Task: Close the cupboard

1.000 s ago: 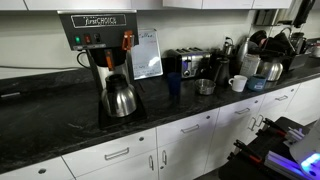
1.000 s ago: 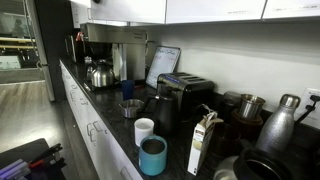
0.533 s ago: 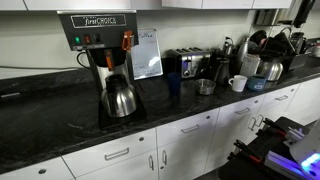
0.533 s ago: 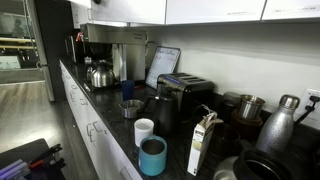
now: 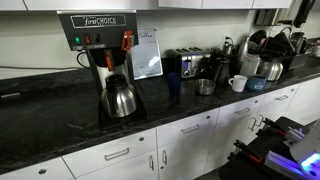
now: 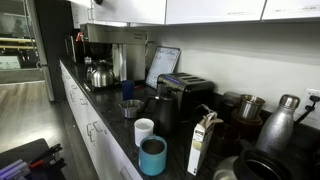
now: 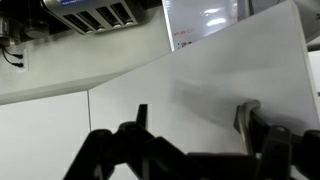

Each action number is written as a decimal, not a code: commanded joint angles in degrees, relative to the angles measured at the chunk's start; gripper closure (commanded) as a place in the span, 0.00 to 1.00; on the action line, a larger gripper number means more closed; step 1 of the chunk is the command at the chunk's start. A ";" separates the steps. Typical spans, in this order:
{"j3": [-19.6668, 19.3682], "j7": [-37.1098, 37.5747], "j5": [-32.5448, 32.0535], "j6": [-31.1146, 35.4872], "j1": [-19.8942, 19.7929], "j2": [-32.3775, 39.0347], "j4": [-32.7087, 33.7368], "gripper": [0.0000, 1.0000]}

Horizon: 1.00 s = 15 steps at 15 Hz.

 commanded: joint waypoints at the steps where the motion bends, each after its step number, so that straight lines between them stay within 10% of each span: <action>1: -1.16 1.65 1.13 3.57 3.16 6.35 0.79 0.35; 11: -2.76 2.81 1.14 5.86 5.40 7.59 -0.09 0.95; 15: -3.84 2.30 1.26 6.16 6.60 7.75 -0.79 0.97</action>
